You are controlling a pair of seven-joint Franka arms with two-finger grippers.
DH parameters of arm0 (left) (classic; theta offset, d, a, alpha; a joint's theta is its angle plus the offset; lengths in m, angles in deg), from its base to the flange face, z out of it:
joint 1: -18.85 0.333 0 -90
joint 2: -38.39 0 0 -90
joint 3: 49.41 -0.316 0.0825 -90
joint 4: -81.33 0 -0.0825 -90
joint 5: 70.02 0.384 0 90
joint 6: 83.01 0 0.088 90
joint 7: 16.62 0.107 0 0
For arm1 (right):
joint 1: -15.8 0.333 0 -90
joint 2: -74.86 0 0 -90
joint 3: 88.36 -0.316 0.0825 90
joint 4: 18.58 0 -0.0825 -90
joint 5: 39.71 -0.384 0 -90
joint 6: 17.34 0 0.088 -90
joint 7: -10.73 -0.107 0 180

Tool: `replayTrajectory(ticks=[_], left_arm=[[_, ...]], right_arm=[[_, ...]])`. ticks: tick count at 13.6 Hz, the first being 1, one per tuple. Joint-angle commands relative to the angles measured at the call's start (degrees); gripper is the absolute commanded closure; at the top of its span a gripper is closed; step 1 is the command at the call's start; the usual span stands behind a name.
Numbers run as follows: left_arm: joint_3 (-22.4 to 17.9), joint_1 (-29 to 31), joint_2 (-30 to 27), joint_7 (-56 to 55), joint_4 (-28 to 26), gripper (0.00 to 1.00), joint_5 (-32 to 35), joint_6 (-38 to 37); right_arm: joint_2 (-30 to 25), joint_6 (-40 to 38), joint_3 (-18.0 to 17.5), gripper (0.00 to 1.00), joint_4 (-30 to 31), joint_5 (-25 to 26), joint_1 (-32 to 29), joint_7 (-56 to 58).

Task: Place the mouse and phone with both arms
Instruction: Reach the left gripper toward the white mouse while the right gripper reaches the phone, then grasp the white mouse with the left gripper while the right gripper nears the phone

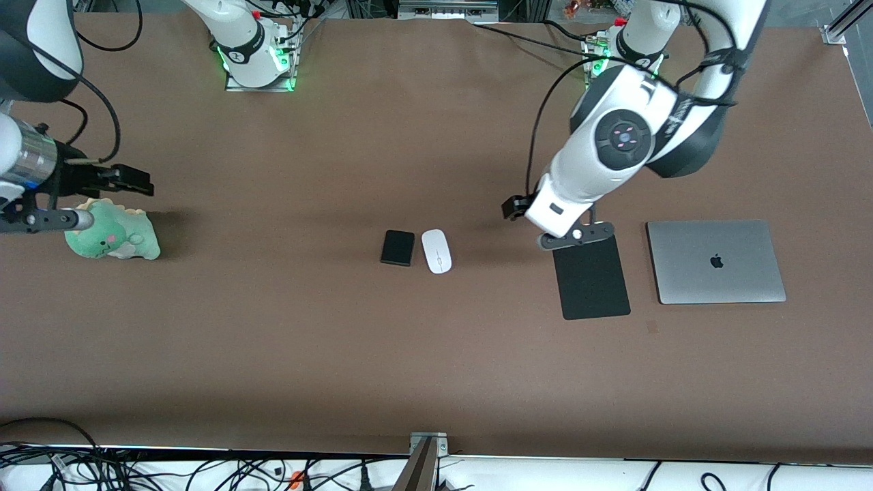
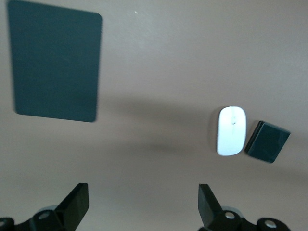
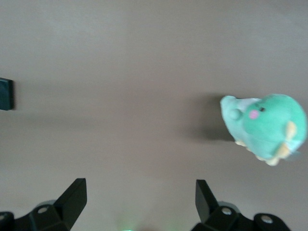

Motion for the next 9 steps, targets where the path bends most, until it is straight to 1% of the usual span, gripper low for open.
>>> replayTrajectory(ticks=[1,3,4,5,8,9], left_arm=[[-0.63,-5.08,5.52,-9.15,2.64,0.0,0.03,5.34],[-1.07,-8.96,9.57,-12.96,2.73,0.0,0.04,11.67],[-1.24,-9.84,11.5,-13.75,3.34,0.0,0.04,14.05],[-1.24,-10.72,13.87,-14.46,5.34,0.0,0.64,15.72],[-2.21,-14.85,20.99,-21.12,12.55,0.0,7.22,16.09],[-2.39,-15.73,22.84,-22.1,14.05,0.0,8.9,16.09]], right_arm=[[3.5,2.83,-0.12,0.0,-0.29,-3.59,0.74,-0.56],[5.52,4.16,-0.12,0.0,-0.29,-3.6,2.32,-3.62],[6.4,4.6,-0.12,0.0,-0.29,-3.6,2.94,-5.38],[7.11,5.21,-0.12,0.0,-0.29,-3.6,3.73,-6.96],[8.96,7.06,-0.12,0.0,-0.21,-3.6,6.01,-11.62],[9.31,7.58,-0.12,0.0,-0.21,-3.6,6.02,-11.9]])
